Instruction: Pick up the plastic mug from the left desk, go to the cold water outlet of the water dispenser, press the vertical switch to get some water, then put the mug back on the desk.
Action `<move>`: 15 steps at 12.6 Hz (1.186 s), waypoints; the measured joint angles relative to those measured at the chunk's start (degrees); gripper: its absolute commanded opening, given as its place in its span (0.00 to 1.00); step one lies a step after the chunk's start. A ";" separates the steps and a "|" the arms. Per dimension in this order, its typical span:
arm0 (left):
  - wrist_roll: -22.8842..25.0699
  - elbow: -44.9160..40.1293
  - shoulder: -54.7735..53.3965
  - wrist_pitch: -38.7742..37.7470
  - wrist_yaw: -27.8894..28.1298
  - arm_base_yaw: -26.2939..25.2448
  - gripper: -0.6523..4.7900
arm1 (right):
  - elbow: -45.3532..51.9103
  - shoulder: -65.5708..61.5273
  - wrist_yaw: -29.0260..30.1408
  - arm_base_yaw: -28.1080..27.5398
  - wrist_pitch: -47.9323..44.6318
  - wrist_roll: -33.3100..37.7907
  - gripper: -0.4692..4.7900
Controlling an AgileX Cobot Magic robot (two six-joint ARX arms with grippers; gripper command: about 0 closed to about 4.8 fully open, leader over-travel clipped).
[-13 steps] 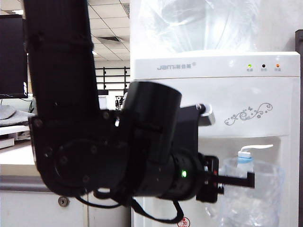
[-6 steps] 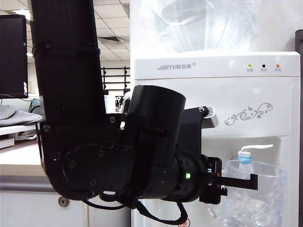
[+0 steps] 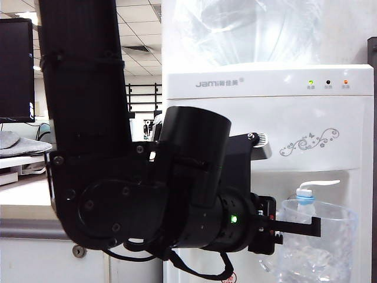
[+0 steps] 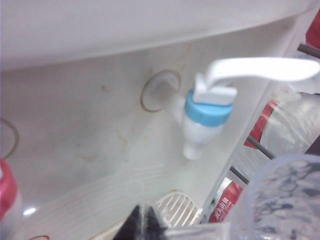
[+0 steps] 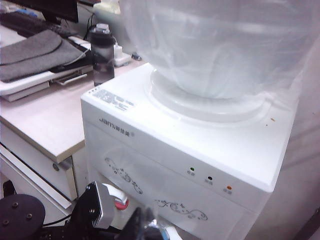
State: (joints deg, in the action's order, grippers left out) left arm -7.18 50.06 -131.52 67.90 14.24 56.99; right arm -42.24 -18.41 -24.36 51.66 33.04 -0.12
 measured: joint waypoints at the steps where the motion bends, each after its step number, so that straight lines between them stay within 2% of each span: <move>1: 0.02 0.00 0.00 0.00 0.02 0.00 0.11 | 0.00 0.00 0.00 -0.02 0.33 0.00 0.09; 3: 0.20 0.00 0.00 -0.24 0.00 0.00 0.11 | 0.00 0.00 0.00 -0.02 0.94 0.00 0.09; 4: 1.20 0.00 0.00 -4.24 0.00 0.00 0.11 | 0.00 0.00 0.00 -0.02 0.94 0.00 0.09; 7: 1.18 0.00 -0.11 -7.34 0.00 0.00 0.11 | 0.00 0.02 0.00 -0.02 0.94 0.00 0.09; 8: 0.70 2.73 -7.06 -0.92 1.53 0.02 0.11 | 0.00 0.00 0.00 0.00 0.94 0.00 0.09; 12: 0.04 5.95 -7.58 -0.39 5.81 0.02 0.11 | 0.00 0.02 -0.02 0.00 0.96 0.00 0.09; 15: 0.02 7.15 -7.87 -1.70 6.91 0.04 0.11 | 0.00 0.02 -0.02 0.00 0.96 0.00 0.09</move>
State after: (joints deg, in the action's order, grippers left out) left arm -7.16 57.21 -139.39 66.19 21.15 57.04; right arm -42.24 -18.39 -24.38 51.66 34.00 -0.12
